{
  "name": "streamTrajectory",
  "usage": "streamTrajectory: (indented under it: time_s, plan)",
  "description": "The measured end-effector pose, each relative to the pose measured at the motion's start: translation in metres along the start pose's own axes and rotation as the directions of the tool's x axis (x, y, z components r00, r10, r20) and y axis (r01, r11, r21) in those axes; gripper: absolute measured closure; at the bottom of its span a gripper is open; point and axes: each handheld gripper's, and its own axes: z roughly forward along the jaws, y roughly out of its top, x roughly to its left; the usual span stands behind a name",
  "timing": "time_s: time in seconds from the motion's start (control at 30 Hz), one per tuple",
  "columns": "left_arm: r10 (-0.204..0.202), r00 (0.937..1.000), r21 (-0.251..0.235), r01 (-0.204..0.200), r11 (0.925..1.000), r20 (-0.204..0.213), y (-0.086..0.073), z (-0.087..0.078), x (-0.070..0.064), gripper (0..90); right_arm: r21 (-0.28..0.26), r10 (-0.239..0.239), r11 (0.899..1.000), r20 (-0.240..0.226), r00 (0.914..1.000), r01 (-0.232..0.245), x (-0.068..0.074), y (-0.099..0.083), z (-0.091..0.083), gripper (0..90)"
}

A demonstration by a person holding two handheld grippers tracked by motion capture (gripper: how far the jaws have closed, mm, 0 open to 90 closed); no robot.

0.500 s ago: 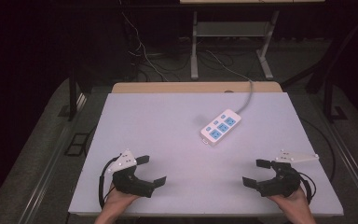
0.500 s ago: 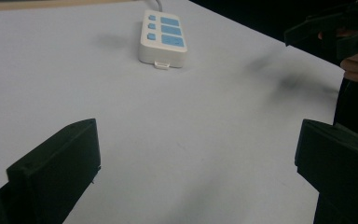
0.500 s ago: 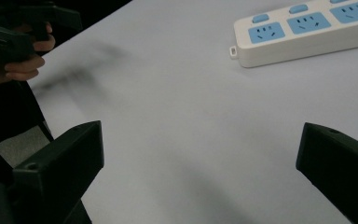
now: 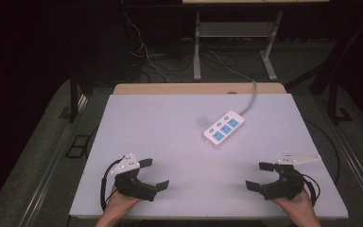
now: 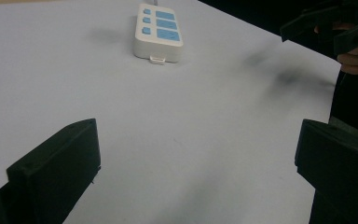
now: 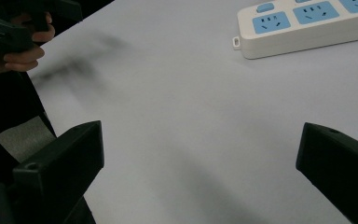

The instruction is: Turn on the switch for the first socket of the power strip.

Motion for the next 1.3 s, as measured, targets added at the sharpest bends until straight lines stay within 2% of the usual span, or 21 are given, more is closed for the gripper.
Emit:
streamTrajectory:
  time_s: [0.27,0.73,1.3]
  plan:
    - [-0.001,1.0000,-0.001,0.001,1.0000,0.003,0.000,-0.001,0.000,0.0,0.017,0.009,1.000,0.005,1.0000,-0.009,-0.002,0.001,0.002,0.4]
    - [-0.001,0.9999,0.016,0.000,0.9999,0.012,-0.002,0.000,-0.001,0.0,0.062,-0.012,0.998,0.009,0.9999,0.011,0.000,0.010,0.013,0.4]
    - [-0.001,1.0000,0.022,0.001,0.9998,0.008,-0.002,0.001,0.000,0.0,0.087,-0.053,0.995,-0.026,0.9983,0.055,0.002,0.033,0.023,0.4]
